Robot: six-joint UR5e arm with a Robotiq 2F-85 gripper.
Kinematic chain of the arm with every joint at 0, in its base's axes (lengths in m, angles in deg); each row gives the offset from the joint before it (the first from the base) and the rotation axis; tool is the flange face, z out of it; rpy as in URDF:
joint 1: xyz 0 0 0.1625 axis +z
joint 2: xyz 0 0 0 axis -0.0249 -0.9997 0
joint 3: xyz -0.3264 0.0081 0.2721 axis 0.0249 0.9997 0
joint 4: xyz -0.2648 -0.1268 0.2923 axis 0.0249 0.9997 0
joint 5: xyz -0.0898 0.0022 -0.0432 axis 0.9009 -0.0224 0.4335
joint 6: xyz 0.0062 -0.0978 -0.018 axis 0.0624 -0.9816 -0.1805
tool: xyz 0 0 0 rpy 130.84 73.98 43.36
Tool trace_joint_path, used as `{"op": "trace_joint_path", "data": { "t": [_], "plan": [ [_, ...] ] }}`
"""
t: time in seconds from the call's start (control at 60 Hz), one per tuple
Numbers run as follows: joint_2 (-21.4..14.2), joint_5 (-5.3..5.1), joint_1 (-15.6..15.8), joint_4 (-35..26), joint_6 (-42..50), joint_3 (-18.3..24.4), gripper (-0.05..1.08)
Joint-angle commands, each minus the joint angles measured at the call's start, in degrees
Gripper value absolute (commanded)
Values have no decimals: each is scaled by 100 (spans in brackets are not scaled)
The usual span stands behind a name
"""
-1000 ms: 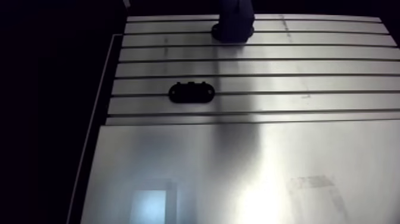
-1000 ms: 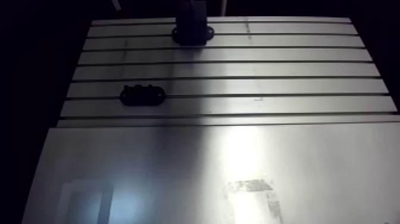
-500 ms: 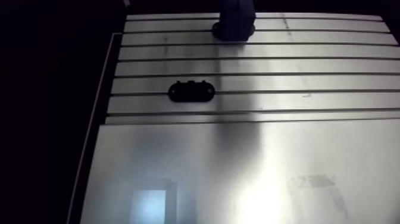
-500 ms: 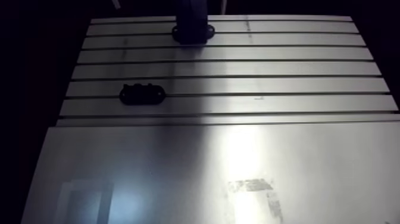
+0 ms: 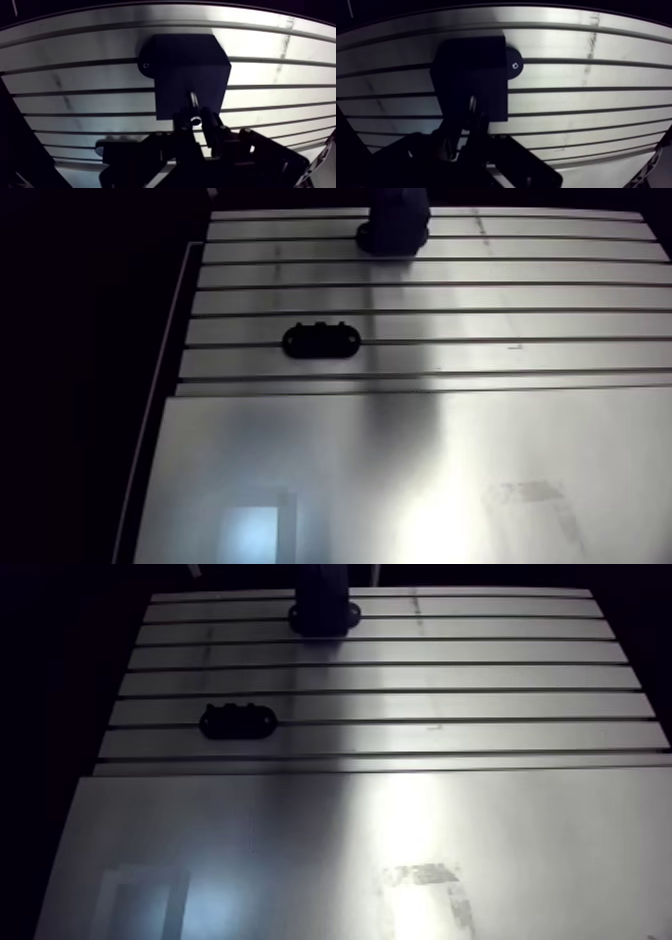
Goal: Pick up the M10 bolt and insert it into the hole until fully seated.
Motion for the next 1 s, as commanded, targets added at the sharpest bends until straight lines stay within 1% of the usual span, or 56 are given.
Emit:
{"op": "trace_joint_path", "data": {
  "t": [0.017,0.183,0.283,0.3,0.317,0.333,0.35,0.367,0.383,0.4,0.417,0.433,0.45,0.467,0.483,1.0],
  "plan": [
    [1,0,1,3,3,-25,108],
    [1,0,1,3,3,-25,107],
    [1,0,-8,3,-5,-17,104],
    [1,0,-8,3,-14,-9,99],
    [1,0,0,3,-15,-15,92],
    [1,0,0,3,-15,-15,92],
    [1,0,1,3,-23,-16,79],
    [1,0,1,3,-23,-16,79],
    [8,7,1,-12,-46,-23,56],
    [8,7,1,-12,-46,-23,56],
    [24,16,1,-22,-72,-32,30],
    [24,16,1,-22,-72,-32,30],
    [34,25,1,-23,-91,-48,10],
    [34,25,1,-23,-91,-48,10],
    [28,34,1,-16,-101,-88,2],
    [10,35,9,3,-110,-156,0]
  ]
}}
